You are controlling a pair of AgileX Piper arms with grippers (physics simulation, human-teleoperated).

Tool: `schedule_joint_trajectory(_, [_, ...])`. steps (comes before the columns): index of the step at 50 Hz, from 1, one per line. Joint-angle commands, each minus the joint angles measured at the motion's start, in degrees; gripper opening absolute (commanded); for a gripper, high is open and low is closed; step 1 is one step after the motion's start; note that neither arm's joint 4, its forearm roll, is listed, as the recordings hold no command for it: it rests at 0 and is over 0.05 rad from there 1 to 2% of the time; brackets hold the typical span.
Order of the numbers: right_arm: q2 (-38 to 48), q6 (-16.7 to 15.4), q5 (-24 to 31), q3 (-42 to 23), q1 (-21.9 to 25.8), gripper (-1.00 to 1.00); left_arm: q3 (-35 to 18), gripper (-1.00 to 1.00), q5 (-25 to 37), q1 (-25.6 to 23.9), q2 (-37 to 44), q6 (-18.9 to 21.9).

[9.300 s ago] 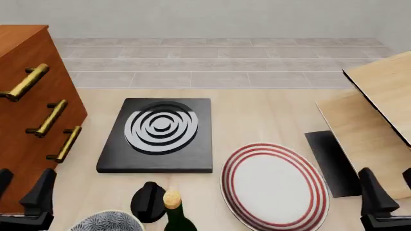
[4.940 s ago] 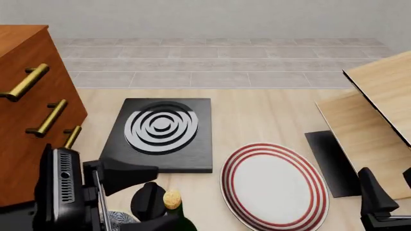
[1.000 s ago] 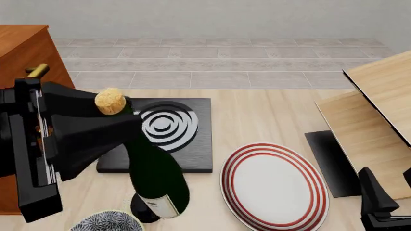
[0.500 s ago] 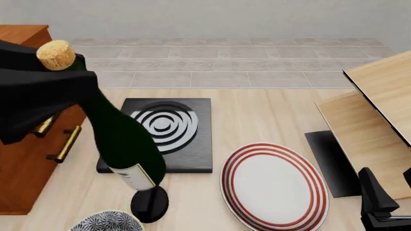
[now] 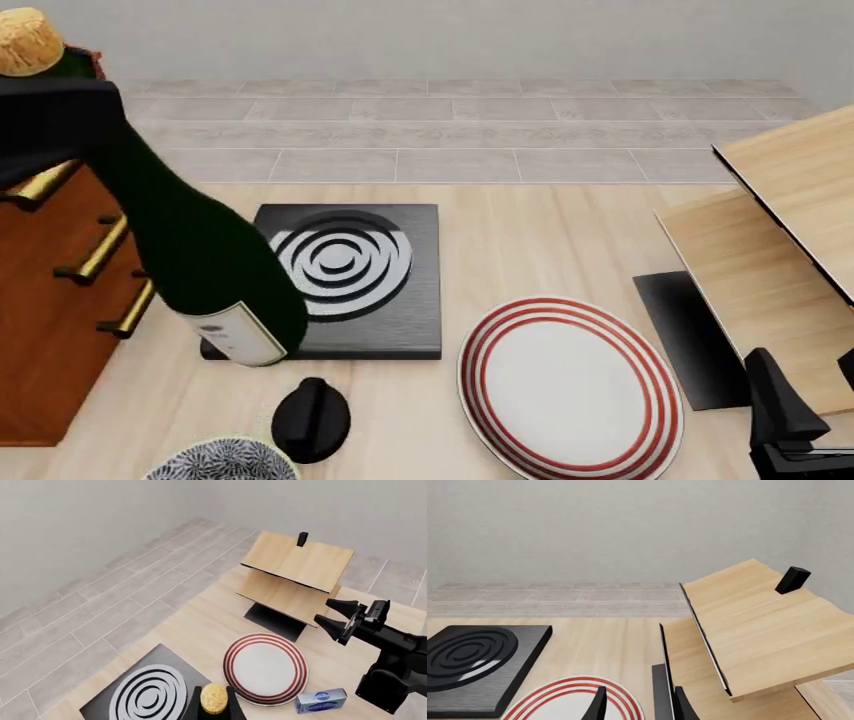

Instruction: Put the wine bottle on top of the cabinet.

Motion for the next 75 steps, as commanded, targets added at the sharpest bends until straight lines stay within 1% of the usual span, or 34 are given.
schedule_joint_trajectory(1, [0.00, 0.01, 0.00, 0.00, 0.00, 1.00, -4.74, -1.00, 2.14, 1.17, 0.79, -2.77])
schedule_joint_trajectory(5, [0.00, 0.00, 0.00, 0.00, 0.00, 1.00, -6.39, -1.00, 3.01, 2.30, 1.33, -2.05])
schedule_joint_trajectory(10, [0.00, -0.01, 0.00, 0.00, 0.00, 1.00, -9.69, -1.00, 5.00, 3.02, 2.54, -0.65])
schedule_joint_trajectory(14, [-0.01, -0.01, -0.01, 0.00, 0.00, 1.00, -11.33, -1.00, 5.99, 3.69, 3.26, -0.60])
schedule_joint_trajectory(15, [0.00, 0.01, 0.00, 0.00, 0.00, 1.00, -11.63, -1.00, 6.16, 3.74, 3.42, -1.12])
schedule_joint_trajectory(18, [0.00, 0.00, 0.00, 0.00, 0.01, 1.00, -11.29, -1.00, 6.03, 4.45, 3.54, -0.51])
schedule_joint_trajectory(23, [0.00, 0.01, 0.00, 0.00, 0.00, 1.00, -12.29, -1.00, 6.63, 4.84, 4.09, -0.44])
schedule_joint_trajectory(28, [0.00, -0.01, 0.00, 0.00, 0.00, 1.00, -14.39, -1.00, 7.64, 5.51, 4.89, 0.02])
schedule_joint_trajectory(33, [0.00, -0.01, 0.00, 0.00, 0.00, 1.00, -16.25, -1.00, 8.63, 6.17, 5.87, -0.40])
schedule_joint_trajectory(36, [0.00, -0.01, 0.00, 0.00, 0.01, 1.00, -16.32, -1.00, 8.59, 6.71, 6.10, -0.15])
schedule_joint_trajectory(40, [0.00, -0.01, 0.00, 0.00, 0.02, 1.00, -18.64, -1.00, 9.69, 7.52, 7.19, -0.19])
schedule_joint_trajectory(44, [0.00, -0.01, 0.00, 0.00, 0.00, 1.00, -21.29, -1.00, 10.86, 7.93, 8.40, 0.60])
schedule_joint_trajectory(50, [0.01, 0.00, 0.01, 0.00, 0.01, 1.00, -23.18, -1.00, 11.47, 8.59, 9.55, 1.44])
schedule_joint_trajectory(60, [0.00, 0.01, 0.00, 0.00, 0.00, 1.00, -29.23, -1.00, 14.68, 10.07, 12.56, 2.69])
schedule_joint_trajectory(70, [0.00, 0.01, 0.00, 0.00, 0.00, 1.00, -29.96, -1.00, 15.27, 12.90, 13.18, 3.14])
schedule_joint_trajectory(75, [0.00, -0.01, 0.00, 0.00, 0.00, 1.00, -31.11, -1.00, 16.16, 12.71, 13.74, 4.05])
